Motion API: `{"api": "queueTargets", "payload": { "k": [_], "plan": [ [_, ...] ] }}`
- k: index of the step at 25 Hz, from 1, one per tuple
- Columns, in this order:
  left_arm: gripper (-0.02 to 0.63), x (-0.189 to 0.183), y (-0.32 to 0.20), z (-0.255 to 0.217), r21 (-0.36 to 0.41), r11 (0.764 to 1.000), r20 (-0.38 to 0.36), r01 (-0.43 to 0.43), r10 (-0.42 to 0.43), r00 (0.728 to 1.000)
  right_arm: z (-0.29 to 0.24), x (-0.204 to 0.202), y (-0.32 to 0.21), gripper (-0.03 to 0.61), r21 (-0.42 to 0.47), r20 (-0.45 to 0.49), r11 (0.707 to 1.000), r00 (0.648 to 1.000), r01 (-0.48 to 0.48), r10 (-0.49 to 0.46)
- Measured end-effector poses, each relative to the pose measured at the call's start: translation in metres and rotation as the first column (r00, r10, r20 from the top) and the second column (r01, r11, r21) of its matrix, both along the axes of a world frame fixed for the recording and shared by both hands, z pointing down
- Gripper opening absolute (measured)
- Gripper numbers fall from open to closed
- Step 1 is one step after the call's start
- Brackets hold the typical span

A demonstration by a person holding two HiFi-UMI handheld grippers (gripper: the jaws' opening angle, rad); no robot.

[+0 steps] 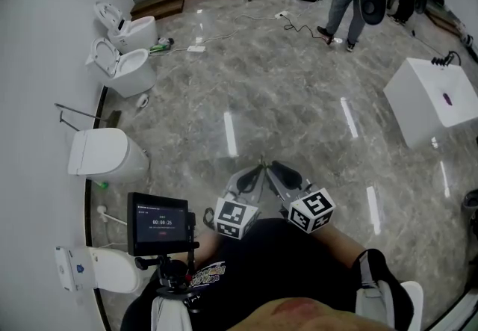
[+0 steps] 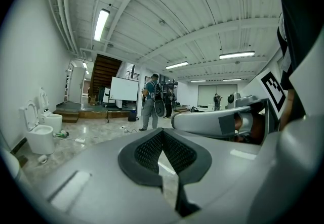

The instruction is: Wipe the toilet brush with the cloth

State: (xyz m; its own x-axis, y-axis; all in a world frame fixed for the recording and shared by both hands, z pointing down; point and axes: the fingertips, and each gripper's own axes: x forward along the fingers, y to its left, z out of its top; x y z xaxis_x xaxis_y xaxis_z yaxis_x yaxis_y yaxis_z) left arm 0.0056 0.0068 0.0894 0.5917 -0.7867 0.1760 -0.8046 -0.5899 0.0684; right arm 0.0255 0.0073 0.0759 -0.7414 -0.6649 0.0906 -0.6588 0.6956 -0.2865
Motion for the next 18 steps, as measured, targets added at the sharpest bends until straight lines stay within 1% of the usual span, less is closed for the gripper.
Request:
{"api": "queueTargets", "payload": {
  "k": [6, 10, 14, 16, 18],
  "plan": [
    [-0.002, -0.001, -0.002, 0.000, 0.002, 1.000, 0.000, 0.005, -0.005, 1.000, 0.000, -0.001, -0.001, 0.084, 0.004, -0.001, 1.000, 1.000, 0.008, -0.008],
    [-0.002, -0.001, -0.002, -0.001, 0.003, 1.000, 0.000, 0.010, -0.010, 1.000, -0.002, -0.003, 0.000, 0.071, 0.010, -0.004, 1.000, 1.000, 0.015, -0.015],
    [-0.002, 0.001, 0.002, -0.001, 0.006, 1.000, 0.006, -0.002, 0.002, 1.000, -0.004, -0.004, 0.002, 0.069, 0.018, 0.002, 1.000, 1.000, 0.022, -0.022],
    [0.000, 0.006, 0.006, 0.000, 0.018, 0.999, 0.025, -0.027, 0.027, 0.999, -0.007, -0.008, 0.005, 0.069, 0.040, -0.003, 0.999, 1.000, 0.031, -0.031],
    [0.000, 0.011, 0.009, -0.003, 0.049, 0.998, 0.055, -0.047, 0.044, 0.998, -0.012, -0.011, 0.008, 0.069, 0.089, -0.026, 0.996, 0.999, 0.023, -0.021]
  ]
}}
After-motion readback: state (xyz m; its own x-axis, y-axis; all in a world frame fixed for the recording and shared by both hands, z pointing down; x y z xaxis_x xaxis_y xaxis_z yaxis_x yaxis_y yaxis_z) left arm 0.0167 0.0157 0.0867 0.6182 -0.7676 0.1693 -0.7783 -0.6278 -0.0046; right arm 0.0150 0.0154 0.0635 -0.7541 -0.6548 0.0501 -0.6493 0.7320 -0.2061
